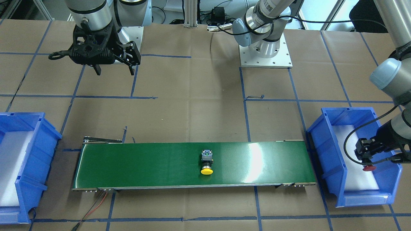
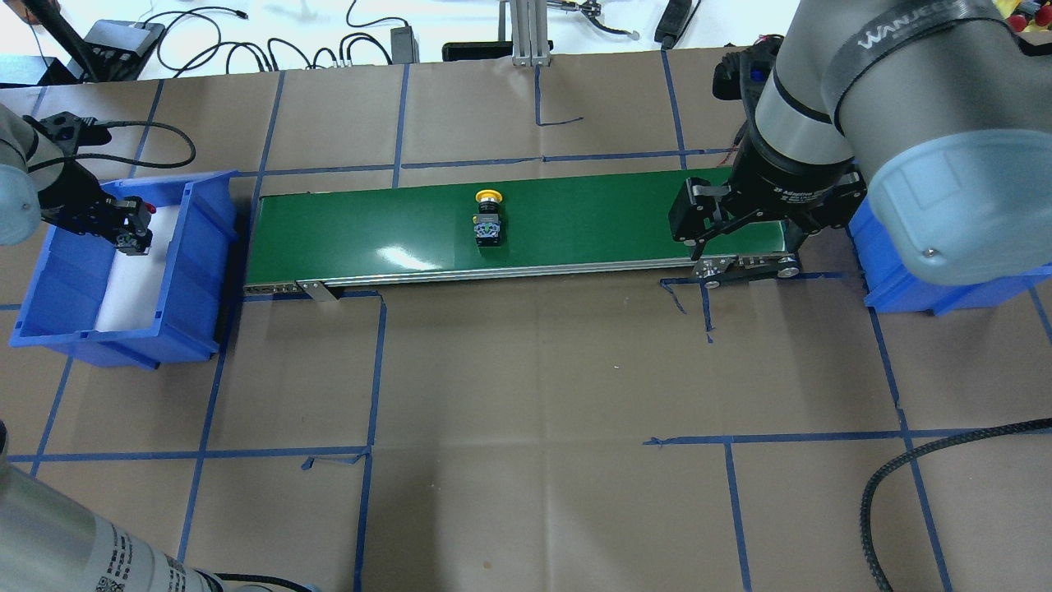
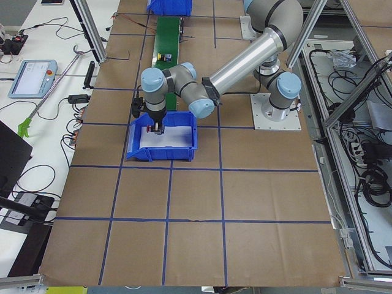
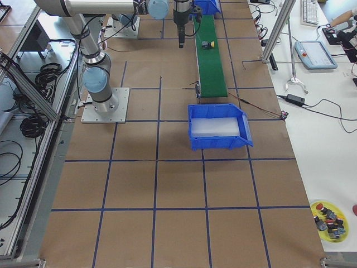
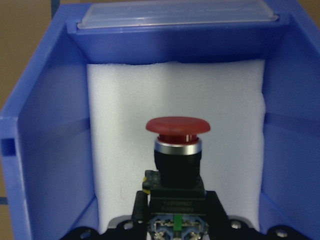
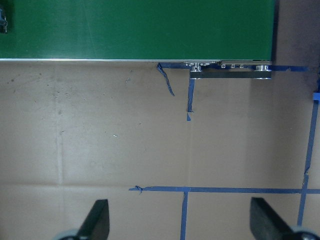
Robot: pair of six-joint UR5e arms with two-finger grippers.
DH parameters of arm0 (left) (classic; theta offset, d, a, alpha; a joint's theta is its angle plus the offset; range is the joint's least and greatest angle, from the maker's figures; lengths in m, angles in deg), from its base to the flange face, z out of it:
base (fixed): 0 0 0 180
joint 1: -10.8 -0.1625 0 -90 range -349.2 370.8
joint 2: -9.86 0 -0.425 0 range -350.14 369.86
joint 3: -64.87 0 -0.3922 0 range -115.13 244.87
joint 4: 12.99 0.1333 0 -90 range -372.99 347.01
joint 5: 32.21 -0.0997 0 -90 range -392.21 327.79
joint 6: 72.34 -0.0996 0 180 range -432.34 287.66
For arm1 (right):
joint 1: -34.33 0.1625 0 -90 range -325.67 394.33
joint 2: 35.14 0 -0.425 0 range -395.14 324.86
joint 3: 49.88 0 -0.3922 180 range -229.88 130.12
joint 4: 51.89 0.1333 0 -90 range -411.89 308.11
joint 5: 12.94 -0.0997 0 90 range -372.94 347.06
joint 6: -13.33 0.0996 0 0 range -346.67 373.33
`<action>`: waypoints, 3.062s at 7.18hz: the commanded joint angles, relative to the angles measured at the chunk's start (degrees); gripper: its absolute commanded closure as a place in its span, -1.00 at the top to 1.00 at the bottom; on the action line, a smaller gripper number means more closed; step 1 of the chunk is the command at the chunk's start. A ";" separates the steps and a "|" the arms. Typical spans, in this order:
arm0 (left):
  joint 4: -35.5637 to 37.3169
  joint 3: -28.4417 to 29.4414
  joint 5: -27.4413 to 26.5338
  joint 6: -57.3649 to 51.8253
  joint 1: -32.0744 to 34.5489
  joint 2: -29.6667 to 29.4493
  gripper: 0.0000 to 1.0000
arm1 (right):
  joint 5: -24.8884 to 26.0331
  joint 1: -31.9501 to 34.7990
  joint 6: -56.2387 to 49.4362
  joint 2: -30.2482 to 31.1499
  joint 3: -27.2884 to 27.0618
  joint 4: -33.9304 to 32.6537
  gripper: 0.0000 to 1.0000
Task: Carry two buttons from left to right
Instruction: 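Grasp the red-capped button with the left gripper and lift it, then carry the red button to the belt and release it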
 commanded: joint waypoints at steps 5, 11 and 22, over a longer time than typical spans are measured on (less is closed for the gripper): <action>-14.90 5.39 -0.85 7.28 6.42 5.34 -0.96 | -0.06 -0.04 0.00 -0.01 -0.18 0.00 1.00; -13.76 3.46 0.19 19.90 19.47 1.66 -0.95 | -0.23 -0.04 0.09 -0.36 -0.70 0.00 1.00; 3.04 -4.73 -0.24 22.00 20.88 1.27 1.00 | -0.23 0.05 0.09 -0.62 -0.70 -0.52 1.00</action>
